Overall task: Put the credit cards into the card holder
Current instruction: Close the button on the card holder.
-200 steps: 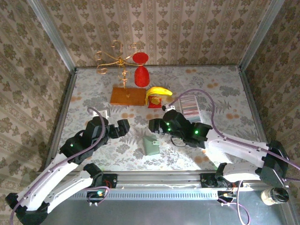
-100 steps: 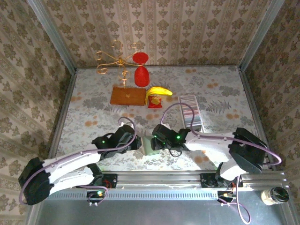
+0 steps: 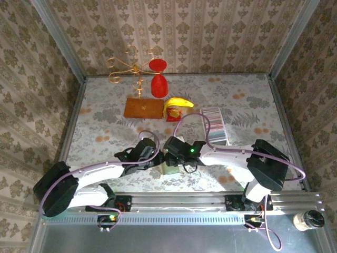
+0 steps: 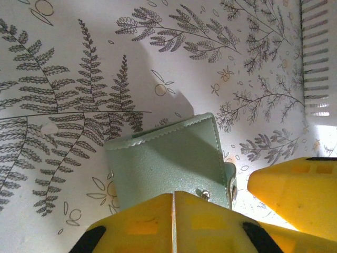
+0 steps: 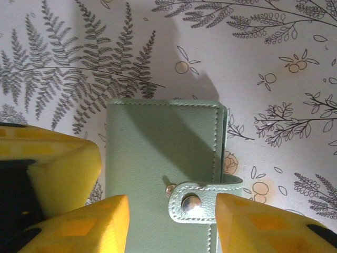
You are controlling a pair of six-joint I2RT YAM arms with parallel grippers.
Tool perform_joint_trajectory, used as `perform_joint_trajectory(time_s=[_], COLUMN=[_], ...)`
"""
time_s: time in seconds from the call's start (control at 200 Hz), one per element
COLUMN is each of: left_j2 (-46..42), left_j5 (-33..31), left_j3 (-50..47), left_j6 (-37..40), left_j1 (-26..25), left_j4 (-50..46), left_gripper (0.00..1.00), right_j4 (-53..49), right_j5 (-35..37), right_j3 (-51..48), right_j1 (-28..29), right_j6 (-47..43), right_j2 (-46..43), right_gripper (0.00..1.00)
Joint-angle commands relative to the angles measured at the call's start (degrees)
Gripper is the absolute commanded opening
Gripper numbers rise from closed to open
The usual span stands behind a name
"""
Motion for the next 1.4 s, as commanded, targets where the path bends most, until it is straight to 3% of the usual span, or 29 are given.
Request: perform_joint_trajectory(time_s=[0.0, 0.175, 0.31, 0.39, 0.645, 0.925, 1.395], left_j2=[0.8, 2.8, 3.8, 4.5, 7.8, 11.2, 10.3], left_j5=[3.2, 5.0, 5.6, 5.7, 6.3, 7.1, 6.5], left_j3=[-1.4, -1.4, -1.2, -1.2, -1.2, -1.6, -3.2], left_j6=[-1.2, -1.4, -1.5, -1.6, -1.8, -2.4, -3.7], left_j1=[1.8, 2.6, 2.6, 2.7, 2.6, 2.9, 2.9], left_j4=[4.9, 7.0, 7.7, 7.9, 9.0, 10.4, 10.2], left_gripper=[0.09, 0.09, 0.09, 0.09, 0.09, 0.07, 0.04], right_j4=[-3.9, -4.5, -5.2, -5.4, -5.3, -4.5, 1.0], right_j5=[1.7, 2.3, 3.2, 4.4, 3.9, 3.3, -0.5], right_j3=[2.3, 3.0, 3.9, 3.9, 4.1, 3.6, 0.9], right_j1=[0.4, 0.4, 0.5, 0.6, 0.7, 0.7, 0.6], right_j6=[-0.4, -0.3, -0.4, -0.6, -0.9, -0.9, 0.9], right_j2=[1.9, 3.2, 2.7, 2.0, 2.8, 2.1, 3.3], right_gripper=[0.46, 0.36, 0.34, 0.27, 0.19, 0.00, 0.00])
